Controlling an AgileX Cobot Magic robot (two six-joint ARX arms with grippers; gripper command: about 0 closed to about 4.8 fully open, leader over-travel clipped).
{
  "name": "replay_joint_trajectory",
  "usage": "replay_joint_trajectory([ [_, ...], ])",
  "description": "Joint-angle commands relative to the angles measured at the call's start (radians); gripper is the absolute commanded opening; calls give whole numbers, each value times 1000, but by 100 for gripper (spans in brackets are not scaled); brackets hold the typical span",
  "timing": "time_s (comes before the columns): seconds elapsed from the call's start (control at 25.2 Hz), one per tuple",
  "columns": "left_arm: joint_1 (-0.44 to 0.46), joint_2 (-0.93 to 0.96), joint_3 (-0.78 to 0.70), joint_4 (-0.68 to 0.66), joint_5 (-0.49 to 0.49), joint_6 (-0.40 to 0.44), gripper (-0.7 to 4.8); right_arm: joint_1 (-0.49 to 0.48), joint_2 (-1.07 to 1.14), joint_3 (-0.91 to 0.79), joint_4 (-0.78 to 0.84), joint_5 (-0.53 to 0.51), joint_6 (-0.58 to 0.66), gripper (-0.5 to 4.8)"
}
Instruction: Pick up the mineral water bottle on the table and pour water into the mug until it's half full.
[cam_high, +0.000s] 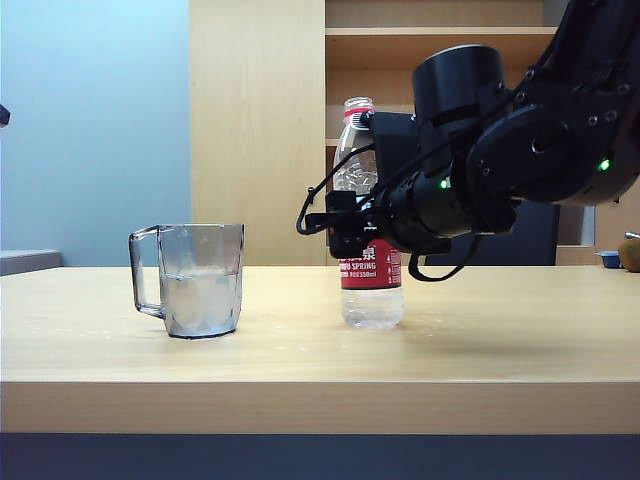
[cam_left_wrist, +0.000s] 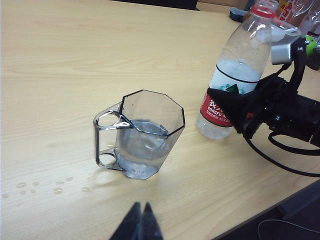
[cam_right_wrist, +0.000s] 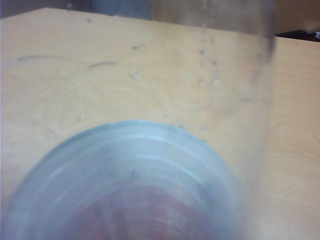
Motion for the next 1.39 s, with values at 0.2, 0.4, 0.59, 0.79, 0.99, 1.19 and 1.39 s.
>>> replay_joint_trajectory([
  [0.2,1,-3,4,16,-91,-64,-6,10,-57,-40,-2,3,2,479],
  [0.4,1,-57,4,69,-117,-79,-6,14,-150,-140,-2,55,-2,479],
  [0.59,1,-193,3,37,-152,-78,-6,23,-294,-288,-2,95,0,479],
  [0.79,1,-397,-1,-27,-322,-48,-6,79,-539,-486,-2,158,8,453],
  [0.99,1,-478,-7,-36,-459,-47,-6,163,-737,-603,-2,201,8,176],
  [1.19,0,-478,-68,-55,-446,1,-6,372,-1002,-692,-23,192,8,-5],
  [1.39,1,-478,-148,-21,-449,1,-6,544,-1089,-693,-101,187,7,-5],
])
